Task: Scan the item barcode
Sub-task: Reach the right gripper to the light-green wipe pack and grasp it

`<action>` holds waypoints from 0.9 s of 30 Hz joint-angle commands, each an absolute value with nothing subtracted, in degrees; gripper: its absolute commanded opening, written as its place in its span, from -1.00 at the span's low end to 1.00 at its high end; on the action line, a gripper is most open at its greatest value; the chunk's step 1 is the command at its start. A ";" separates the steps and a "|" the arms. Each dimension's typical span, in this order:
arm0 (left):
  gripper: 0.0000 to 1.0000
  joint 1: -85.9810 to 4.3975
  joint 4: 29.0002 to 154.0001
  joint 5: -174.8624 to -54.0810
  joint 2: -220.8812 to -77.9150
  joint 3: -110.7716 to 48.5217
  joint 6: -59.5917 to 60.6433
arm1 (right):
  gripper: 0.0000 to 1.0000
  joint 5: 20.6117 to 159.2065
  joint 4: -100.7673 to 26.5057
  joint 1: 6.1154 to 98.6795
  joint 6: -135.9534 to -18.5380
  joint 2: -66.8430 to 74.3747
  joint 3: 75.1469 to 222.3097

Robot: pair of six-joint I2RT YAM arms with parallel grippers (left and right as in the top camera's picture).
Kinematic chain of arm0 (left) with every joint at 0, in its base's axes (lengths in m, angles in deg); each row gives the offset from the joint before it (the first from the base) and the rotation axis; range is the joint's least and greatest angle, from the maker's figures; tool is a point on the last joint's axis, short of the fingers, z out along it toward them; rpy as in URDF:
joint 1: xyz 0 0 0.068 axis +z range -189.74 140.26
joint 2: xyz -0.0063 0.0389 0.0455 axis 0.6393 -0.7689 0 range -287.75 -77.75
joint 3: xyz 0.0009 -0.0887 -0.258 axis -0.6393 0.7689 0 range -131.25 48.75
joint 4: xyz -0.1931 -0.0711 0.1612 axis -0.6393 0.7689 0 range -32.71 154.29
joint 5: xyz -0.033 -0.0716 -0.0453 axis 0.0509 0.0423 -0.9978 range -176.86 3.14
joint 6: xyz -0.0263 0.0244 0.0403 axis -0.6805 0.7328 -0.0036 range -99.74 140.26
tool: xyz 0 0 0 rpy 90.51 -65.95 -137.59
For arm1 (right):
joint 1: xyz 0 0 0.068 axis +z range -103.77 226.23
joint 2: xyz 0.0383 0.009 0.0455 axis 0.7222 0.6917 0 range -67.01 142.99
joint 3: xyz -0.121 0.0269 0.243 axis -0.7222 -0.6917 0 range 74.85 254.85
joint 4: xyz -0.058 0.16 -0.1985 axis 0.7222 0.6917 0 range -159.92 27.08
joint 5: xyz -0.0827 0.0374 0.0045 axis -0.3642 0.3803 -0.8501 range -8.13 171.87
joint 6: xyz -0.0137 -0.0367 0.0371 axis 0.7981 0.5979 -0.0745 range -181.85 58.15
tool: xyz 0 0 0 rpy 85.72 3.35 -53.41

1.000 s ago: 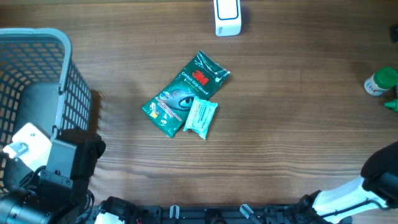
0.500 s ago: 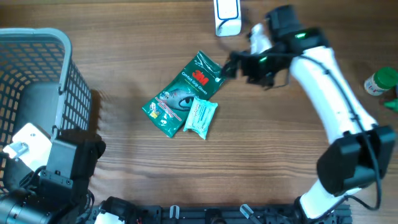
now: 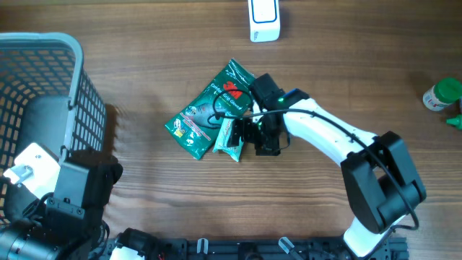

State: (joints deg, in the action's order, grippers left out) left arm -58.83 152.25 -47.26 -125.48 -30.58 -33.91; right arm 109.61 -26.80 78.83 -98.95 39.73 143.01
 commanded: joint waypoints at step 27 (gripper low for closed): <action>1.00 -58.57 152.30 -46.32 -125.37 -30.69 -34.63 | 0.28 62.21 -24.60 92.41 -96.57 48.63 152.61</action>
